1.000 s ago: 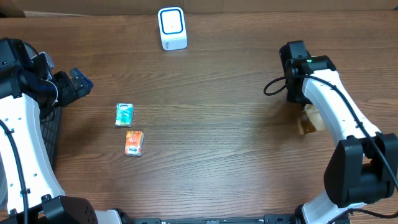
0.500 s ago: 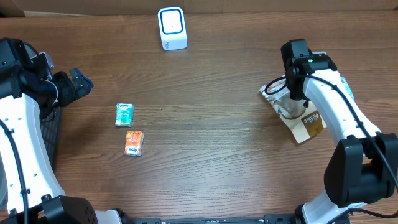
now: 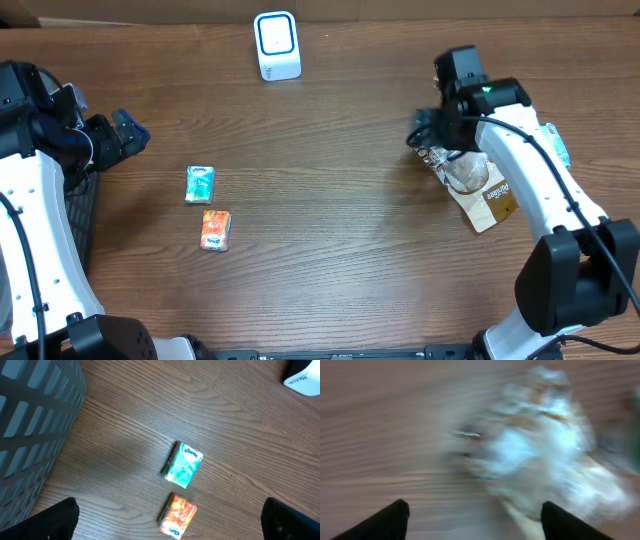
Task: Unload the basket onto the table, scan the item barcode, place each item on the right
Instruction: 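Open the right gripper and move it left toward the tissue packs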
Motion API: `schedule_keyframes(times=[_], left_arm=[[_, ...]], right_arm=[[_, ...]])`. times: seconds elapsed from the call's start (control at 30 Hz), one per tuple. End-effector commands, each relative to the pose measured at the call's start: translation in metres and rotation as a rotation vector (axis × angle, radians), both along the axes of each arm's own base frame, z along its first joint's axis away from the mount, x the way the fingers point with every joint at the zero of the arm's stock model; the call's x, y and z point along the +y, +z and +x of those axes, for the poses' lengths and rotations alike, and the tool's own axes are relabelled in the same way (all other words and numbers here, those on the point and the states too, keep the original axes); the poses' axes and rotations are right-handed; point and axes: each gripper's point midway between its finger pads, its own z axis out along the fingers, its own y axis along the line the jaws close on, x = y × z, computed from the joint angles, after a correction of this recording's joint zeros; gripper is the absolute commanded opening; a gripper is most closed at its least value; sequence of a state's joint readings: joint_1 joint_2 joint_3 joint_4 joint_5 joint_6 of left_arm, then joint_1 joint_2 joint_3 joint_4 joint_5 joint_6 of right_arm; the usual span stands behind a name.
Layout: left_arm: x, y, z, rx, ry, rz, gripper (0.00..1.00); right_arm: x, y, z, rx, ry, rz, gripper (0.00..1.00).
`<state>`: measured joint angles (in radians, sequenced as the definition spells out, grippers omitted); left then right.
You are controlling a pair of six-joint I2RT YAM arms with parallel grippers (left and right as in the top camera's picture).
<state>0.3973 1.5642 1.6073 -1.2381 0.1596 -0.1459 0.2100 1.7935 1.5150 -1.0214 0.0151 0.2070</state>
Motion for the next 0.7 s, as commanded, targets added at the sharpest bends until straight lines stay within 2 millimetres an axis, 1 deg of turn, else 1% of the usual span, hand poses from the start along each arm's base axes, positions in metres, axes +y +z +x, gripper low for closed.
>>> schedule_keyframes(times=[0.0, 0.07, 0.23, 0.4, 0.57, 0.6, 0.67], left_arm=[[0.002, 0.005, 0.003, -0.014, -0.012, 0.015, 0.99], [0.002, 0.005, 0.003, -0.014, -0.012, 0.015, 0.99], [0.002, 0.005, 0.003, -0.014, -0.012, 0.015, 1.0], [0.002, 0.005, 0.003, -0.014, -0.012, 0.015, 1.0], [0.002, 0.005, 0.003, -0.015, -0.011, 0.014, 1.0], [0.001, 0.005, 0.003, -0.016, -0.004, 0.008, 0.99], [0.001, 0.006, 0.003, -0.017, 0.014, -0.005, 1.0]], right_arm=[[0.082, 0.025, -0.007, 0.003, 0.179, 0.375, 1.0], [0.101, 0.028, -0.006, -0.022, 0.227, 0.422, 1.0], [0.128, 0.022, -0.009, -0.027, 0.236, 0.451, 1.0], [0.143, 0.009, -0.009, -0.012, 0.195, 0.438, 1.0], [0.153, -0.013, -0.008, 0.025, 0.142, 0.417, 0.98], [0.155, -0.014, -0.008, 0.028, 0.147, 0.421, 0.98], [0.167, -0.021, -0.012, 0.057, 0.165, 0.451, 0.93]])
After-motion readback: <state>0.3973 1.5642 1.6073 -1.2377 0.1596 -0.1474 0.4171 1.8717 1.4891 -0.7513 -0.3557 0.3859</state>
